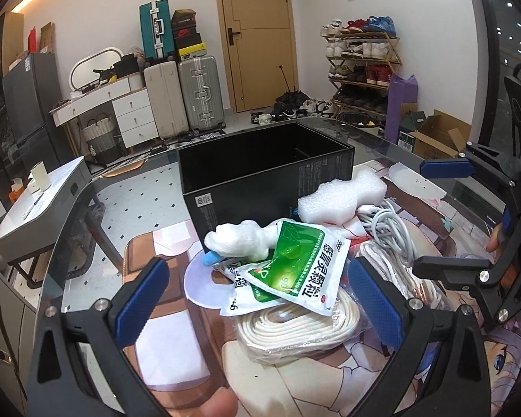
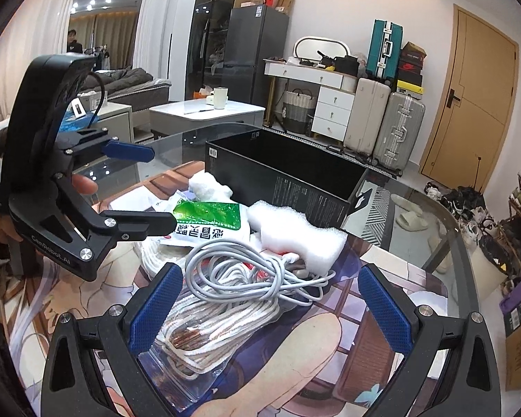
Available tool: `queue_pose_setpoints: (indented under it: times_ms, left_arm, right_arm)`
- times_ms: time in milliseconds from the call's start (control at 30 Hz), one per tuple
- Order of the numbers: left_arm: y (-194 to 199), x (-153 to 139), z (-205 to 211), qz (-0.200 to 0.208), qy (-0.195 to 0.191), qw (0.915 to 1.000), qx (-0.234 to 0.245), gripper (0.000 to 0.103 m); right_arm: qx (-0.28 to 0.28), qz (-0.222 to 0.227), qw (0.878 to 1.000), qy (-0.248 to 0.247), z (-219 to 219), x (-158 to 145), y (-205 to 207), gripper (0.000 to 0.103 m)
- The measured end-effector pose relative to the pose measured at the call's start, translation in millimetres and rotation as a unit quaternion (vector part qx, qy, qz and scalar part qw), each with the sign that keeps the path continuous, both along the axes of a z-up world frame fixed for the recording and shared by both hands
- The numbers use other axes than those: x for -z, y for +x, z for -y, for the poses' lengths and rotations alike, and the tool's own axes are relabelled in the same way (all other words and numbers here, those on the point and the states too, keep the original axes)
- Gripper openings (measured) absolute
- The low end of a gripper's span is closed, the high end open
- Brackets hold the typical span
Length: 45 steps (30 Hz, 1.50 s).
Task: Organize soft objects
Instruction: 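Move left tool to green sachet while right tool reaches the white cable coil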
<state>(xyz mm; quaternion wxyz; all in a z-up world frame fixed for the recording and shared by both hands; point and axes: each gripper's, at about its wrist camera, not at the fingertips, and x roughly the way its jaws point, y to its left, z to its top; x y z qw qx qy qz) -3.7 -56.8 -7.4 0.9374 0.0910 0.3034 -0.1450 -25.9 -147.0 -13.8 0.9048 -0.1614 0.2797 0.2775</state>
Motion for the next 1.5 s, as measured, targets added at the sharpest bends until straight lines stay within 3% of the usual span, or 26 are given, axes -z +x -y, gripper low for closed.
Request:
queue_pose_setpoints:
  times_ms: [567, 767, 833, 867, 1167, 1500]
  left_arm:
    - [24, 0, 18, -0.059, 0.013, 0.9962, 0.062, 0.103]
    - [28, 5, 21, -0.07, 0.021, 0.9952, 0.065, 0.101]
    - [28, 4, 19, -0.07, 0.025, 0.9951, 0.066, 0.098]
    - [28, 5, 20, -0.069, 0.026, 0.995, 0.067, 0.092]
    - [33, 8, 16, -0.081, 0.014, 0.9942, 0.069, 0.078]
    - [23, 13, 25, -0.079, 0.049, 0.9926, 0.079, 0.058]
  right_arm:
    - [-0.046, -0.026, 0.999, -0.012, -7, 4, 15, 0.102]
    - [-0.063, -0.048, 0.997, -0.02, -17, 13, 22, 0.083]
    - [-0.065, -0.056, 0.996, -0.022, -20, 16, 24, 0.075]
    - [-0.067, -0.06, 0.996, -0.021, -22, 17, 26, 0.073]
    - [-0.071, -0.046, 0.996, -0.02, -21, 14, 21, 0.066]
    - [-0.064, -0.026, 0.997, -0.029, -21, 12, 15, 0.06]
